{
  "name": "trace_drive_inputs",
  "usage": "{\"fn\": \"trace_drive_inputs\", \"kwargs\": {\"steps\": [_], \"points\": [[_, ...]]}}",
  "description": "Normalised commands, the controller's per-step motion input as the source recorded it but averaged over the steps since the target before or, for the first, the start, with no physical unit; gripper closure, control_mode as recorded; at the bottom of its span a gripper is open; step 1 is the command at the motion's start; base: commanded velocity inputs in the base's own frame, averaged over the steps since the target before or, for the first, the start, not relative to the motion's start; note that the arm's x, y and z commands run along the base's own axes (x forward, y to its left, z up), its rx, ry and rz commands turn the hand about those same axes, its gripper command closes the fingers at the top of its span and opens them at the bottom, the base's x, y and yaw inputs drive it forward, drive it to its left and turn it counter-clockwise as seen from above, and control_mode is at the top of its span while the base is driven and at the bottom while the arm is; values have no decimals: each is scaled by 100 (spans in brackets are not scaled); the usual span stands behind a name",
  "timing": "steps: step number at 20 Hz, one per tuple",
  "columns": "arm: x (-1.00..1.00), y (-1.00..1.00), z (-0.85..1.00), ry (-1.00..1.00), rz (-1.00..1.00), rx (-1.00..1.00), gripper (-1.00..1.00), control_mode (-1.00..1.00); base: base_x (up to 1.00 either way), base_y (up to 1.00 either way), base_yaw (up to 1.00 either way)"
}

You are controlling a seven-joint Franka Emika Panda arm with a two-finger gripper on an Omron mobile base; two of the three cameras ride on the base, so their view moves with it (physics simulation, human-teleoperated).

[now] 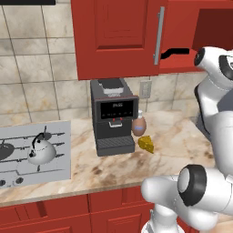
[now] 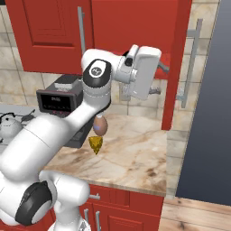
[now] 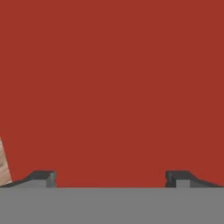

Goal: Pick the pan from the cabinet and place it on the stove. Then turn on the stove burner for the pan.

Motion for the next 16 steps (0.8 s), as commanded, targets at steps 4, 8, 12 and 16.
{"fn": "trace_drive_inputs", "kwargs": {"steps": [4, 8, 12, 16], "points": [[-1, -47, -2, 0, -1, 1, -100, -100, 0, 0, 0], [0, -26, -1, 0, 0, 0, -100, -100, 0, 0, 0], [-29, 4, 0, -11, 0, 1, -100, -100, 0, 0, 0], [-33, 49, 0, -19, 2, 9, -100, -100, 0, 0, 0]]}}
